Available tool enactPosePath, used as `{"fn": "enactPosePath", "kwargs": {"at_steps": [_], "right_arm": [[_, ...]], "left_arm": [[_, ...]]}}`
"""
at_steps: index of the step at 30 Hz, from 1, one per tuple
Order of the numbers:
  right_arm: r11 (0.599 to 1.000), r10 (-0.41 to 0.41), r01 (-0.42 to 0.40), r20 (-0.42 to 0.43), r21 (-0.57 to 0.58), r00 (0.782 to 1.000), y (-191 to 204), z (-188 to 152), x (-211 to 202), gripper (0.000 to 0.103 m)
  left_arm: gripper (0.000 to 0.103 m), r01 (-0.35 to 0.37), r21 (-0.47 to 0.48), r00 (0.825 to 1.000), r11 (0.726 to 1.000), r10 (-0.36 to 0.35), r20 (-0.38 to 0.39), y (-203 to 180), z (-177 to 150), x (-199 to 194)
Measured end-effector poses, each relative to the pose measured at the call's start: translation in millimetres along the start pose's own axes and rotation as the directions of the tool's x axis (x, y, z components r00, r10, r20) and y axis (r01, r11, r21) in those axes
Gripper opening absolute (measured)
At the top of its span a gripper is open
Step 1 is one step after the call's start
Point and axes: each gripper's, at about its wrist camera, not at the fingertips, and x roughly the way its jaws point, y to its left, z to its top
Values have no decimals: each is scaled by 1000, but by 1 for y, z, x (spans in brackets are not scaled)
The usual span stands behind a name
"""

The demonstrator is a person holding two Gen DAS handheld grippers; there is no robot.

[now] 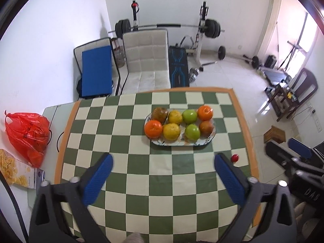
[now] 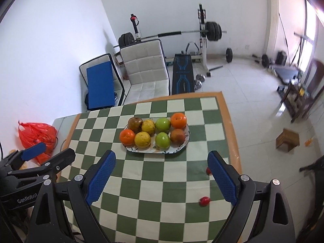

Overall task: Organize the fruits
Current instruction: 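Grasp a red cherry tomato with the left tool while the right tool grasps the other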

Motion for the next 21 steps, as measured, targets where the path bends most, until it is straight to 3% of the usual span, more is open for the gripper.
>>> {"fn": "enactPosePath", "kwargs": {"at_steps": [6, 9, 14, 17, 21], "right_arm": [[989, -46, 61, -111, 135, 993, -76, -13, 65, 94], [973, -47, 92, -210, 210, 977, -123, -33, 117, 77], [948, -29, 132, -331, 291, 943, -179, -66, 196, 65], [942, -19, 141, -369, 306, 929, -195, -77, 232, 63], [947, -8, 135, -399, 291, 917, -196, -76, 268, 55]], "left_arm": [[103, -108, 42, 989, 993, 111, -96, -15, -5, 72], [103, -125, 70, 972, 990, 136, -192, -29, -15, 123], [103, -140, 122, 935, 983, 172, -309, -52, -33, 191], [103, -148, 159, 912, 976, 197, -359, -65, -43, 224], [103, -152, 197, 895, 969, 220, -388, -77, -49, 249]]}}
